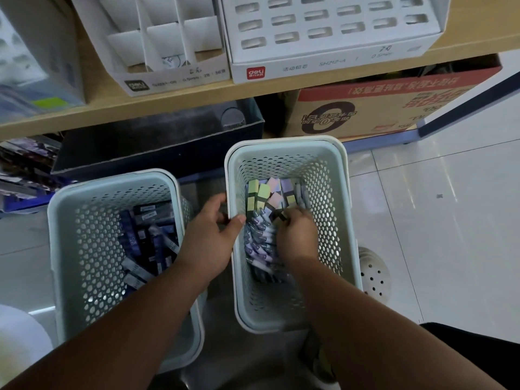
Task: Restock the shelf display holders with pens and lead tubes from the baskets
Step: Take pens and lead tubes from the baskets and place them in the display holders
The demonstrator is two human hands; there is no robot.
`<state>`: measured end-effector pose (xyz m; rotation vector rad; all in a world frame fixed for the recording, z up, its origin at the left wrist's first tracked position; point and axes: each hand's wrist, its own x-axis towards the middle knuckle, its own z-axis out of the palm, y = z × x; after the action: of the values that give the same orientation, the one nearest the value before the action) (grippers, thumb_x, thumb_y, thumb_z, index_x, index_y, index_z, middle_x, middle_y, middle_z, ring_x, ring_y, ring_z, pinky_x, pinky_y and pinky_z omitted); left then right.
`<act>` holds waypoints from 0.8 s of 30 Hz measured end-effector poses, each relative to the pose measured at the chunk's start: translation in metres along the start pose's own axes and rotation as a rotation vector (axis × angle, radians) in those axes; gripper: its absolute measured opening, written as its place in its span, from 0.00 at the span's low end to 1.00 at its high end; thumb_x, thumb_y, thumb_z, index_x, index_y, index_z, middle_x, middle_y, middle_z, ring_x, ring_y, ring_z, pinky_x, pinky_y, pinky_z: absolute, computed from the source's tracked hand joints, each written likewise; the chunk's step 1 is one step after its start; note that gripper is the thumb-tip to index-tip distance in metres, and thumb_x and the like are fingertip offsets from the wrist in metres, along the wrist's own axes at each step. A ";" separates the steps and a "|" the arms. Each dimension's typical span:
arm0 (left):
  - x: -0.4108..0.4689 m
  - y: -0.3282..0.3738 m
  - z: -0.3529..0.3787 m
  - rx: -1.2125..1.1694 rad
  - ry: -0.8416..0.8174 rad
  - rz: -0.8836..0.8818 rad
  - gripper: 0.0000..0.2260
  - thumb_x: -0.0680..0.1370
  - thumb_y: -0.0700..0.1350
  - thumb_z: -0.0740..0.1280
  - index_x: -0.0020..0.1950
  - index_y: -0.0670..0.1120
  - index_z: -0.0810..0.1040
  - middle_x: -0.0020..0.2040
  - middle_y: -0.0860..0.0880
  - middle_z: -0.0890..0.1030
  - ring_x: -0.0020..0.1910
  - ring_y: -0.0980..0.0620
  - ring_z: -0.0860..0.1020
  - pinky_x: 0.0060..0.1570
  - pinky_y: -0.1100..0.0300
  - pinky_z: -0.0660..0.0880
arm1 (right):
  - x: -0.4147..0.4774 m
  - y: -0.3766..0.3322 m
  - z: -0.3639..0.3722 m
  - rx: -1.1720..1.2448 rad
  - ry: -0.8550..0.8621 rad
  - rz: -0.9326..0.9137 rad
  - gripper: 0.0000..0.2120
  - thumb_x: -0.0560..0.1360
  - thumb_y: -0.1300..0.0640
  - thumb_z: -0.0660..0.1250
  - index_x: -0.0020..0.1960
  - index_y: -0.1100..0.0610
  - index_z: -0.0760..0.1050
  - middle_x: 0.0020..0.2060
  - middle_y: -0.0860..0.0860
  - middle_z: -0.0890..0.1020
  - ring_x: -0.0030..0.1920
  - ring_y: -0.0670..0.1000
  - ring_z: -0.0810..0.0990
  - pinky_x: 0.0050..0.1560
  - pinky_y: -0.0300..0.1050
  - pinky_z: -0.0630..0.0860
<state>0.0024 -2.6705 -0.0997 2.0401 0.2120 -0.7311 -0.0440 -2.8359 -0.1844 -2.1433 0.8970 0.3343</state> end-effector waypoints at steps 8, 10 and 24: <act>-0.001 0.001 0.000 -0.004 0.004 0.009 0.20 0.81 0.53 0.67 0.72 0.59 0.69 0.50 0.56 0.84 0.44 0.58 0.83 0.50 0.46 0.82 | 0.018 -0.016 0.002 -0.203 -0.027 0.006 0.13 0.78 0.63 0.67 0.62 0.60 0.77 0.66 0.55 0.77 0.64 0.57 0.77 0.67 0.52 0.74; -0.002 0.002 0.000 -0.023 -0.005 0.002 0.21 0.81 0.53 0.67 0.73 0.59 0.68 0.50 0.56 0.84 0.45 0.57 0.84 0.51 0.44 0.82 | 0.028 -0.017 0.003 -0.309 -0.052 -0.013 0.11 0.80 0.65 0.63 0.61 0.60 0.77 0.61 0.56 0.80 0.60 0.55 0.79 0.67 0.48 0.74; -0.002 0.002 0.002 0.001 -0.044 0.037 0.19 0.81 0.52 0.66 0.72 0.58 0.69 0.54 0.55 0.83 0.52 0.53 0.82 0.57 0.43 0.79 | 0.037 -0.006 -0.019 -0.517 -0.203 -0.129 0.29 0.80 0.67 0.61 0.79 0.60 0.56 0.78 0.62 0.61 0.77 0.60 0.63 0.74 0.51 0.65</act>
<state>0.0010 -2.6726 -0.0979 2.0218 0.1486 -0.7522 -0.0145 -2.8656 -0.1866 -2.5599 0.5937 0.7709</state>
